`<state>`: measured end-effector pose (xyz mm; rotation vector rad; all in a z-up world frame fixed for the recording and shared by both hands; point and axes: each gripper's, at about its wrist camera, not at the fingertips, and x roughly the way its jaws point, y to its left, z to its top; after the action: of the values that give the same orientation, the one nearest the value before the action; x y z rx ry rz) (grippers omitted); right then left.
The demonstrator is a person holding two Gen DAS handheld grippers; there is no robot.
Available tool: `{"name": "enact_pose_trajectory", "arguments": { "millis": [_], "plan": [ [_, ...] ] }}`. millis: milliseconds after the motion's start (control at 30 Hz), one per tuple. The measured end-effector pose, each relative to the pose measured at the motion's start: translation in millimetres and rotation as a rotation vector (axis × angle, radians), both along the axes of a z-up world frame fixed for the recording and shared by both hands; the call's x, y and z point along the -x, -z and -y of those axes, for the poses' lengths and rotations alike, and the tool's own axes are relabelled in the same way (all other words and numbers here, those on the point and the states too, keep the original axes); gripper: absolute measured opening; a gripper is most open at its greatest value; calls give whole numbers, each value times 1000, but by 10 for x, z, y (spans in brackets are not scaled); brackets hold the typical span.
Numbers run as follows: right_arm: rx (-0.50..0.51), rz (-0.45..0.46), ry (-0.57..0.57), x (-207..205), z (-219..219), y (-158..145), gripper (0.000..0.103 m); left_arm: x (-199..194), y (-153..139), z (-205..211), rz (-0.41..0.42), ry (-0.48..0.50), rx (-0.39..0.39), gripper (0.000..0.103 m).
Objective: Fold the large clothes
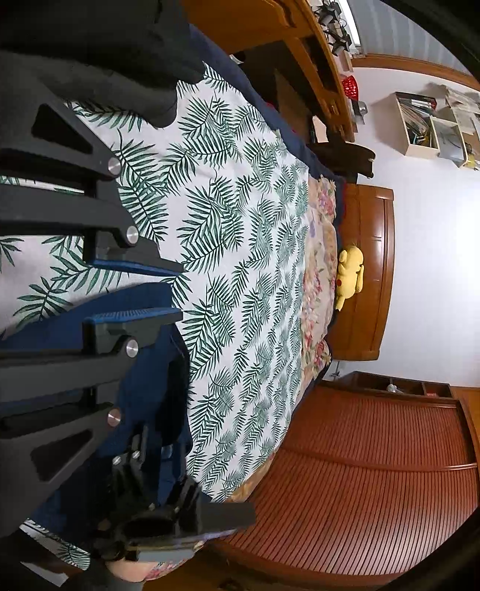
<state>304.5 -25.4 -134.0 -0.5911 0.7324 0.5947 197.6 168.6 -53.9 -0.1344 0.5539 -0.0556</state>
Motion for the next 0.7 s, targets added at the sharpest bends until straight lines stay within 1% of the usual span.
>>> {"name": "enact_pose_trajectory", "arguments": {
  "millis": [33,67,133,200,267,400,467,500,533,633,700],
  "plan": [
    [11,0,7,-63,-11,10,64,-9,2,5,-2,3,-1,15],
    [19,-5,14,-124,-14,21,59,-15,6,17,-4,6,-2,15],
    [16,-59,21,-294,-23,49,23,-41,15,49,-9,15,-7,15],
    [20,-97,31,-427,-26,69,14,-47,34,79,-15,25,-13,15],
    [3,-126,41,-499,-1,47,14,-66,56,117,-23,37,-18,15],
    [-40,-131,73,-515,98,-47,15,-99,95,205,-37,66,-29,15],
    [-40,-124,84,-507,129,-69,29,-122,114,253,-44,78,-30,15],
    [-44,-123,86,-491,158,-85,43,-142,134,289,-50,88,-29,15],
    [-54,-122,84,-468,193,-106,48,-154,145,305,-54,94,-29,15],
    [-50,-123,87,-421,274,-119,52,-198,192,398,-70,114,-36,15],
    [-36,-119,99,-405,339,-122,52,-211,217,459,-76,125,-38,15]
  ]
}}
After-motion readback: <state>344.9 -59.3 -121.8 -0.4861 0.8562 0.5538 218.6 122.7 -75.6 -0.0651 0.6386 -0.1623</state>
